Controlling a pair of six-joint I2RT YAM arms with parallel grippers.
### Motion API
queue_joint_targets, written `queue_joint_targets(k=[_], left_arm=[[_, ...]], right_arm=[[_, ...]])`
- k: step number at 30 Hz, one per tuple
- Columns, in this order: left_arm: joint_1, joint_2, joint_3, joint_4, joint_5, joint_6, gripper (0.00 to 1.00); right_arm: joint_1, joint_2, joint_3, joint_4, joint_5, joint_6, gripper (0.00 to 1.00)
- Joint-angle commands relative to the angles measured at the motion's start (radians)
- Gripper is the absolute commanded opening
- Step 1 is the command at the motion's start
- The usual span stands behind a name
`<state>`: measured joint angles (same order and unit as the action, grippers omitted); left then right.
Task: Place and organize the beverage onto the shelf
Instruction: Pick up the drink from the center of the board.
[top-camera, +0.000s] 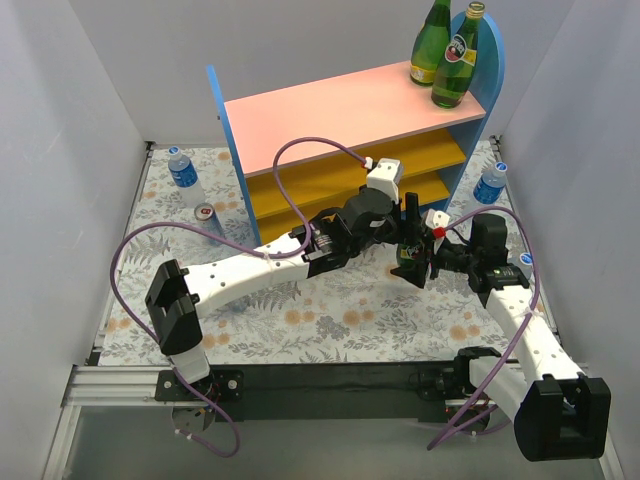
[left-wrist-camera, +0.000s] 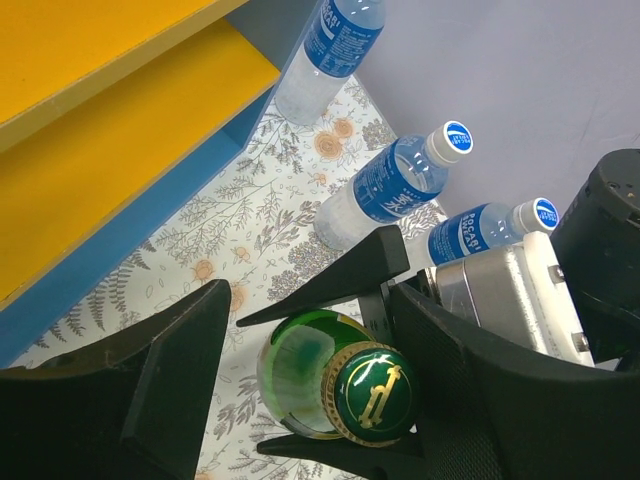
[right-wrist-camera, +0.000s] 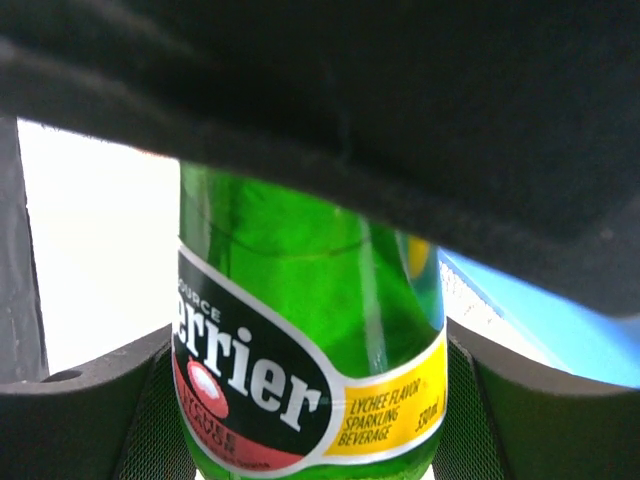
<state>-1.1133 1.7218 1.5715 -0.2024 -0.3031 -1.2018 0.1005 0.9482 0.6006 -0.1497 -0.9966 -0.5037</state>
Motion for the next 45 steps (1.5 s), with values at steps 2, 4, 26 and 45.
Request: queue_joint_targets(k=[2,4,26,45], left_arm=[[-0.026,-0.106,0.048,0.159,0.081,-0.021,0.67],[-0.026,-0.110,0.051,0.164,0.085,-0.019,0.68],[-0.026,-0.182,0.039,0.156,0.136,0.025,0.69],[-0.026,-0.255,0.024,0.141,0.110,0.099,0.69]], right_arm=[[0.019,-0.008,0.033,0.041,-0.025,-0.002,0.01],[0.019,-0.003,0.031,0.041,-0.022,-0.001,0.01],[0.019,0.052,0.053,0.052,-0.030,0.044,0.01],[0.019,0.057,0.053,0.055,-0.050,0.042,0.01]])
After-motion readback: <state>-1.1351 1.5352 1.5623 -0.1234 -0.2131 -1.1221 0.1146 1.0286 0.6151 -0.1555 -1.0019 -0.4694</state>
